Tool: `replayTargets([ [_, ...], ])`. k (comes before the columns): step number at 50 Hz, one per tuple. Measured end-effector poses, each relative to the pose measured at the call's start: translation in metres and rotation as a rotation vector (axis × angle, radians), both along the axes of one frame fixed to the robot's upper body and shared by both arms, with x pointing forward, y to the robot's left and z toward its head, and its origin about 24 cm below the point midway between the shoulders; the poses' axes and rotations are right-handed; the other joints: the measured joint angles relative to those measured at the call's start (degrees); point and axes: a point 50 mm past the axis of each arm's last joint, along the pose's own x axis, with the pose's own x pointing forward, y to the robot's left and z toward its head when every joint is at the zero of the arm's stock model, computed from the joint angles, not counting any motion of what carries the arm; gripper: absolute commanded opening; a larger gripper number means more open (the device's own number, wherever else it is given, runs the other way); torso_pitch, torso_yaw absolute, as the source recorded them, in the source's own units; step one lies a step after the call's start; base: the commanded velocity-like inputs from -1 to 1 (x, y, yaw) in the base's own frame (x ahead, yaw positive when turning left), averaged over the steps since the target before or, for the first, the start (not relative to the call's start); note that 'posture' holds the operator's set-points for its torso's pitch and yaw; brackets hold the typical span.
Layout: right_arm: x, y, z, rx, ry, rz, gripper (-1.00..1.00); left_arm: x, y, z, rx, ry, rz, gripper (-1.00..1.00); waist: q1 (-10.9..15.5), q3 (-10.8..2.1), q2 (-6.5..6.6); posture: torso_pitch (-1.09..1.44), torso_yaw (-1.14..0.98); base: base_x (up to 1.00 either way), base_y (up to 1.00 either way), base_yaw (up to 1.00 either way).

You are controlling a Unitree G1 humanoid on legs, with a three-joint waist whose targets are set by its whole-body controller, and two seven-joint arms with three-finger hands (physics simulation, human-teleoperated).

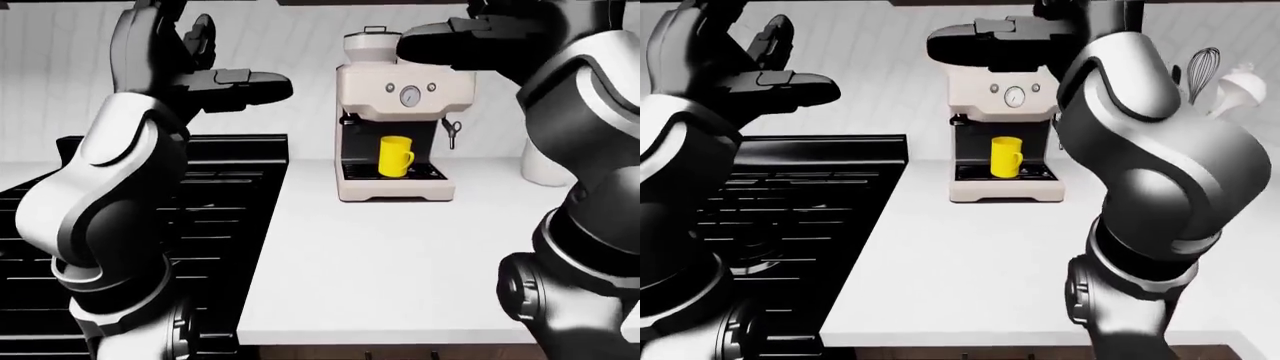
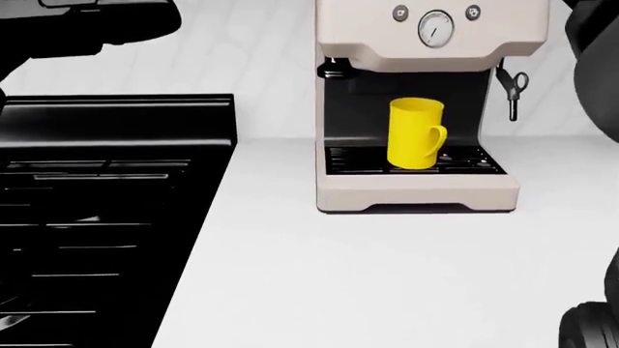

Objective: Press the button on the coffee machine to serve coffee.

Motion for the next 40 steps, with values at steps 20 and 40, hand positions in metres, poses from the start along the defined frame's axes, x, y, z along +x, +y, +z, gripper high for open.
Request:
replayTargets([
  [20, 0.011, 0.034, 0.002, -0.063, 0.062, 0.111, 1.0, -0.001, 0.001, 0.0, -0.005, 0.0, 0.005, 1.0, 0.3, 0.04, 0.39, -0.65, 0.0, 0.0, 0.0, 0.0],
  [40, -0.002, 0.041, -0.033, -0.129, 0.118, 0.159, 1.0, -0.001, 0.001, -0.001, -0.004, 0.001, 0.008, 1.0, 0.5, 0.01, 0.52, -0.65, 0.0, 0.0, 0.0, 0.0],
])
